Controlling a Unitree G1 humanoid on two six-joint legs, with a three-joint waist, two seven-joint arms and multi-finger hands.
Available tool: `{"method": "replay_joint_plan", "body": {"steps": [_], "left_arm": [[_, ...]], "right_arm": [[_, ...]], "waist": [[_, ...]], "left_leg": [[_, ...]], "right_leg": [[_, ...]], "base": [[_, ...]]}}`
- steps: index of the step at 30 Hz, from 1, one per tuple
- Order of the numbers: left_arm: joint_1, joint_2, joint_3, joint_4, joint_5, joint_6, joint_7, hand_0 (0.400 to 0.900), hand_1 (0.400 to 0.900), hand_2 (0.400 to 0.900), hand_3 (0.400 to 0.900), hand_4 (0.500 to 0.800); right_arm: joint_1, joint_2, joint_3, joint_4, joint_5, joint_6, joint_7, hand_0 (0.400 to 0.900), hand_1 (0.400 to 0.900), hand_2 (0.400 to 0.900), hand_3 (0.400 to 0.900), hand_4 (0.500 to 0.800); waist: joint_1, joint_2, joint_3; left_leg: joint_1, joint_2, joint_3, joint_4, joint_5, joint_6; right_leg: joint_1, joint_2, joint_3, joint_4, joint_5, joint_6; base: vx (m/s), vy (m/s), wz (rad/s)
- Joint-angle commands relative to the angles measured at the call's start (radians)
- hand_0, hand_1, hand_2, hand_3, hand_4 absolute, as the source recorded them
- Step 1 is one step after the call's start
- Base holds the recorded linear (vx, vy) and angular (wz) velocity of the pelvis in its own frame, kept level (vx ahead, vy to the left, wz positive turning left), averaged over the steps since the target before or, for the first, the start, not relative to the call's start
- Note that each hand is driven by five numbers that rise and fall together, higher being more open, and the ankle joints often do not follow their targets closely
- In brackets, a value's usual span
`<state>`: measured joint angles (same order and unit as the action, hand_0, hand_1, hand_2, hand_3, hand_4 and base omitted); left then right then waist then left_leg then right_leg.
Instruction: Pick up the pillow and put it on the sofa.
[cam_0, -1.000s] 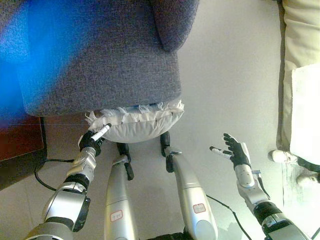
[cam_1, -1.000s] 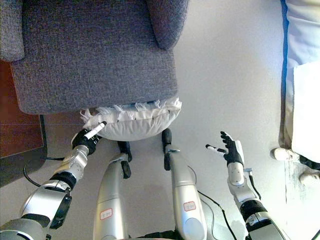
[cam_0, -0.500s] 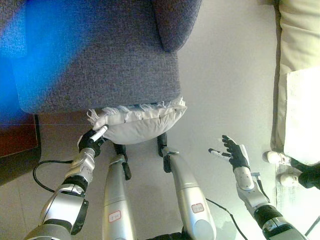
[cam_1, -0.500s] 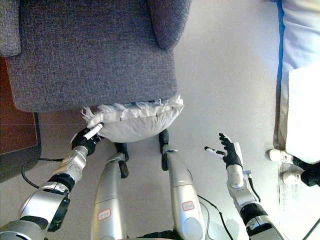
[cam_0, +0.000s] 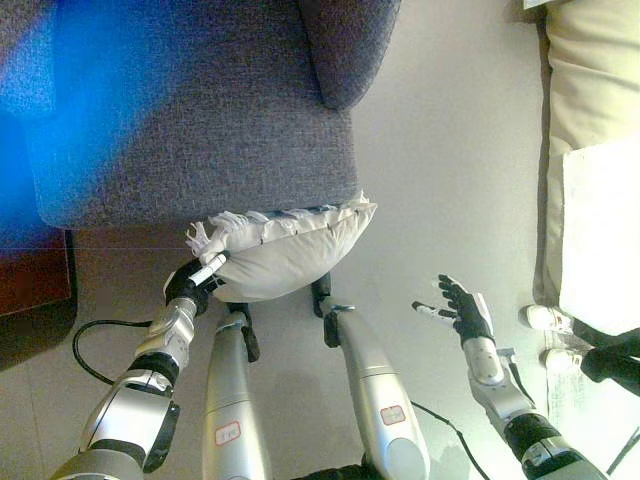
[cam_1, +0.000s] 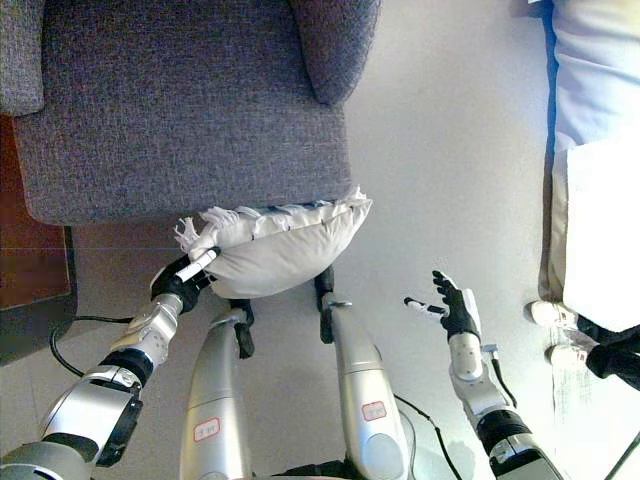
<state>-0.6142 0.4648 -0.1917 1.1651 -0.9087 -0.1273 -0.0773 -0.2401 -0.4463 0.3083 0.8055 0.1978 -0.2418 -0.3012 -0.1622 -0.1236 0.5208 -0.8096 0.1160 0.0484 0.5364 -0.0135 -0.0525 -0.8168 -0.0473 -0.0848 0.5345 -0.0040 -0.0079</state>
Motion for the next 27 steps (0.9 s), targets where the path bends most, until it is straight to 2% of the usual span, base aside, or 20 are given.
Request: {"method": "replay_joint_plan", "body": {"steps": [1,9,11,16,20,23,25,26,27], "left_arm": [[0.004,0.010,0.010,-0.090,0.014,-0.058,-0.066,0.400,0.400,0.400,0.400,0.500],[0.098,-0.047,0.018,-0.098,0.098,-0.076,-0.074,0.400,0.400,0.400,0.400,0.500],[0.132,-0.064,0.021,-0.081,0.126,-0.088,-0.078,0.400,0.400,0.400,0.400,0.500],[0.239,-0.099,0.047,-0.030,0.171,-0.125,-0.140,0.400,0.400,0.400,0.400,0.500],[0.333,-0.116,0.072,-0.025,0.195,-0.140,-0.178,0.400,0.400,0.400,0.400,0.500],[0.396,-0.120,0.094,-0.041,0.252,-0.138,-0.179,0.400,0.400,0.400,0.400,0.500],[0.432,-0.119,0.098,-0.063,0.285,-0.149,-0.175,0.400,0.400,0.400,0.400,0.500],[0.445,-0.120,0.099,-0.076,0.307,-0.172,-0.166,0.400,0.400,0.400,0.400,0.500],[0.461,-0.113,0.101,-0.111,0.323,-0.167,-0.159,0.400,0.400,0.400,0.400,0.500]], "right_arm": [[0.070,-0.042,-0.025,-0.071,0.031,-0.014,-0.051,0.900,0.900,0.900,0.900,0.800],[0.072,-0.017,-0.047,0.009,0.005,-0.033,-0.035,0.900,0.900,0.900,0.900,0.800],[0.075,-0.008,-0.059,0.056,-0.008,-0.042,-0.023,0.900,0.900,0.900,0.900,0.800],[0.095,0.012,-0.097,0.190,-0.063,-0.061,0.014,0.900,0.900,0.900,0.900,0.800],[0.113,0.019,-0.131,0.266,-0.116,-0.069,0.037,0.900,0.900,0.900,0.900,0.800],[0.121,0.025,-0.157,0.310,-0.137,-0.043,0.046,0.900,0.900,0.900,0.900,0.800],[0.127,0.027,-0.172,0.334,-0.162,-0.028,0.053,0.900,0.900,0.900,0.900,0.800],[0.130,0.027,-0.176,0.340,-0.163,-0.022,0.057,0.900,0.900,0.900,0.900,0.800],[0.132,0.025,-0.185,0.349,-0.173,-0.005,0.063,0.900,0.900,0.900,0.900,0.800]], "waist": [[0.008,-0.023,-0.001],[0.033,0.001,-0.001],[0.038,0.015,-0.031],[0.049,0.060,-0.144],[0.060,0.094,-0.235],[0.078,0.114,-0.316],[0.088,0.121,-0.359],[0.092,0.124,-0.372],[0.098,0.128,-0.396]], "left_leg": [[0.019,-0.039,0.018,0.040,-0.093,0.024],[0.201,-0.051,0.035,-0.047,-0.075,0.012],[0.256,-0.053,0.043,-0.093,-0.061,0.005],[0.435,-0.051,0.065,-0.251,-0.018,-0.011],[0.580,-0.047,0.090,-0.359,0.006,-0.019],[0.680,-0.045,0.115,-0.429,0.015,-0.024],[0.728,-0.040,0.125,-0.450,0.012,-0.024],[0.743,-0.039,0.129,-0.456,0.010,-0.024],[0.768,-0.034,0.135,-0.463,0.006,-0.024]], "right_leg": [[0.032,0.029,-0.015,-0.002,-0.037,0.046],[0.214,0.038,-0.023,-0.058,-0.072,0.045],[0.267,0.035,-0.024,-0.094,-0.078,0.045],[0.440,0.011,-0.031,-0.231,-0.071,0.052],[0.592,-0.004,-0.039,-0.340,-0.054,0.062],[0.699,-0.018,-0.061,-0.411,-0.045,0.071],[0.748,-0.028,-0.072,-0.437,-0.040,0.075],[0.763,-0.031,-0.074,-0.445,-0.040,0.075],[0.788,-0.037,-0.082,-0.457,-0.038,0.078]], "base": [[0.00,0.000,0.00],[0.00,0.025,-0.06],[0.04,0.051,-0.06],[0.06,0.037,-0.07],[0.09,0.047,-0.11],[0.17,0.047,-0.12],[0.14,0.044,-0.10],[0.16,0.047,-0.09],[0.14,0.047,-0.06]]}}
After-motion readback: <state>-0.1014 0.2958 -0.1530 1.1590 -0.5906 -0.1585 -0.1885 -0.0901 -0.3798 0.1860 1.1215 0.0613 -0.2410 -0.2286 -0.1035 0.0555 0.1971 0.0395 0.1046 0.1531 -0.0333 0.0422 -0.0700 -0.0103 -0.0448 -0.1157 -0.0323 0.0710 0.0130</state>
